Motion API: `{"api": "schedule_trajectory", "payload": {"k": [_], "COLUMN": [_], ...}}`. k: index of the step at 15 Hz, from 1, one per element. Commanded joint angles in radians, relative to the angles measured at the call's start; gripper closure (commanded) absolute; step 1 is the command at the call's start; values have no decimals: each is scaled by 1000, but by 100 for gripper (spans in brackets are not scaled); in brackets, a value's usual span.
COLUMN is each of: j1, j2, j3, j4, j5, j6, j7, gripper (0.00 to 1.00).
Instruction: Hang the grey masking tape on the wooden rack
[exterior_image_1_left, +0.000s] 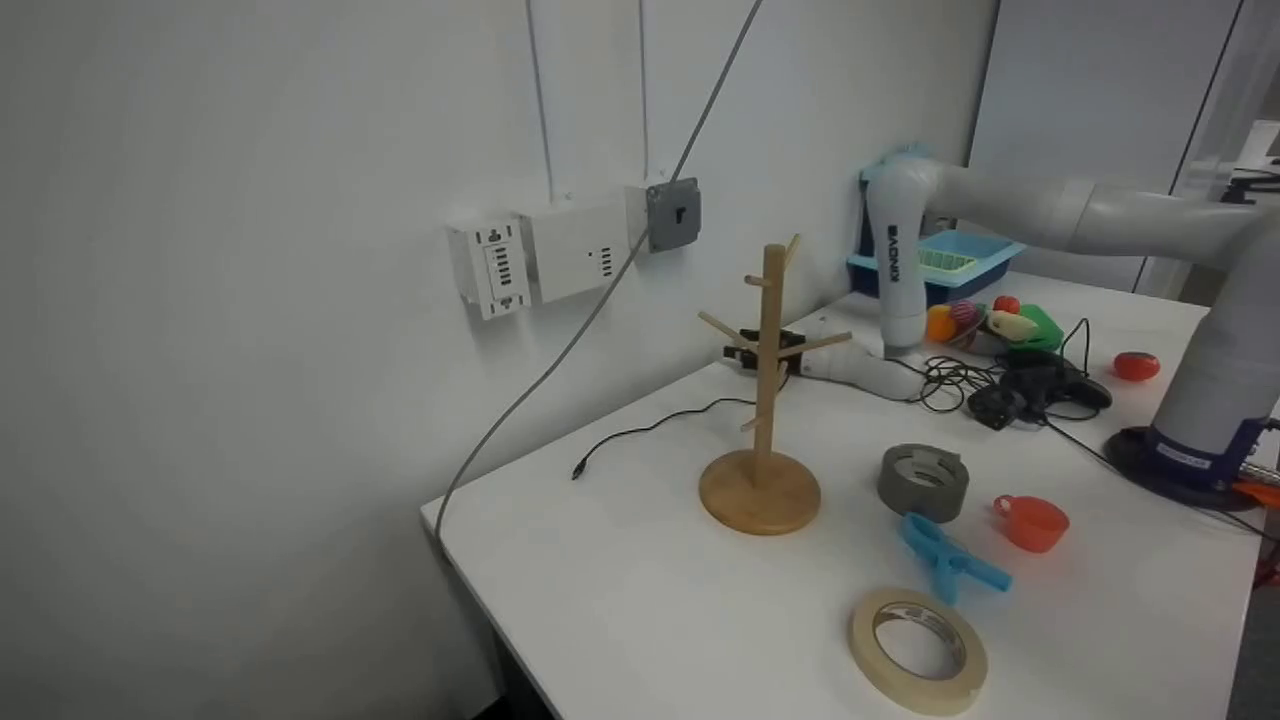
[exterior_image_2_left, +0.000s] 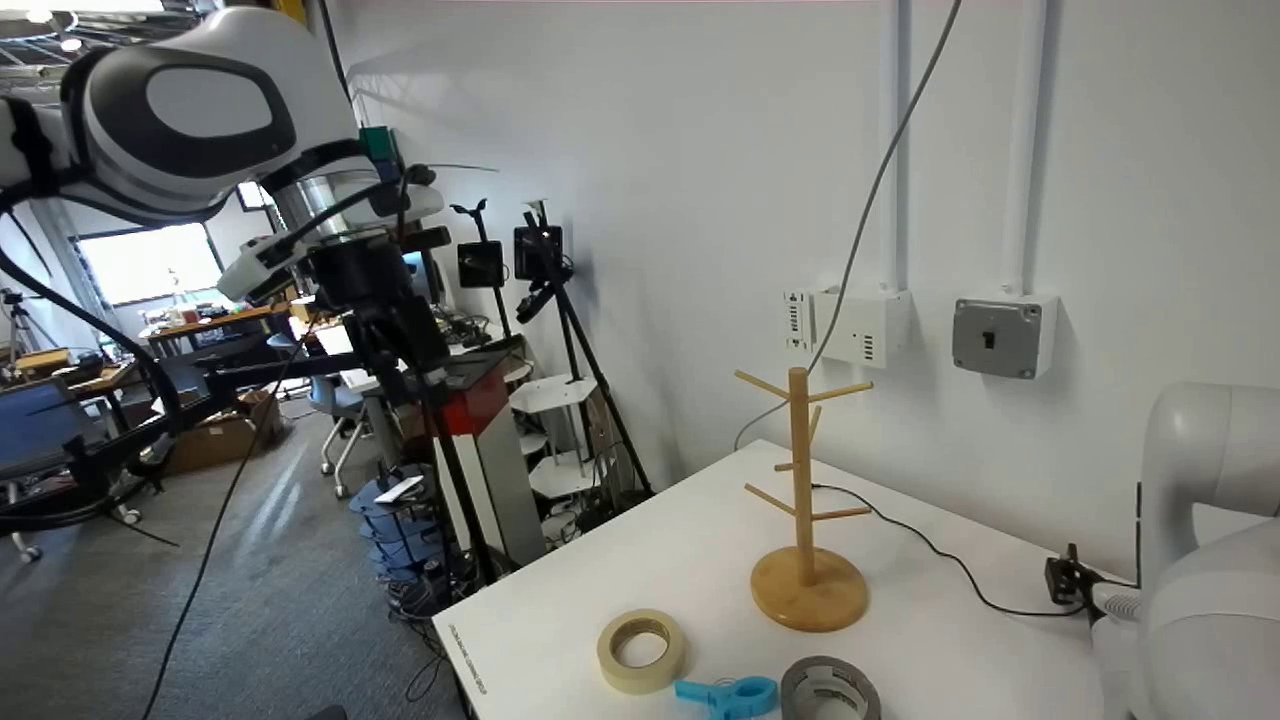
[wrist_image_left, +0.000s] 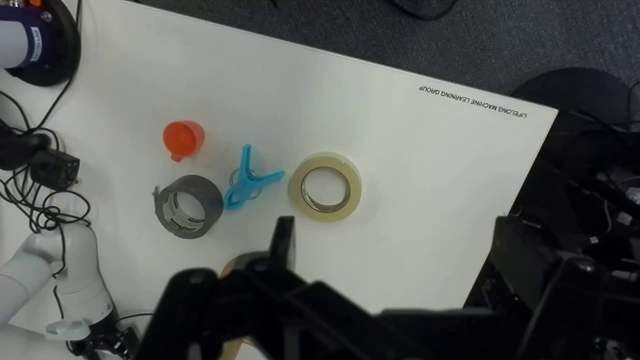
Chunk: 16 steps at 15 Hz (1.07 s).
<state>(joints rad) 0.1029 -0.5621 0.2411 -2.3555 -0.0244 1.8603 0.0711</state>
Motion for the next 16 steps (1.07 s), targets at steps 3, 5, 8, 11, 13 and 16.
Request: {"api": "schedule_trajectory", "payload": {"k": [3,5,8,11,13,16], "j1": [23,23,23,15,9,-8], "j2": [4,4,5,3,2,0], "j3": [-18,-18,-24,-43,-61,-105], "j4": [3,3,0,-14,-24,-55], "j5": [-11,-11,-4,-2,-2,1], "j6": [-3,-3,-1,-2,0,20], "j7": [10,10,7,3,-2,-8], "gripper": [0,0,0,0,0,0]}}
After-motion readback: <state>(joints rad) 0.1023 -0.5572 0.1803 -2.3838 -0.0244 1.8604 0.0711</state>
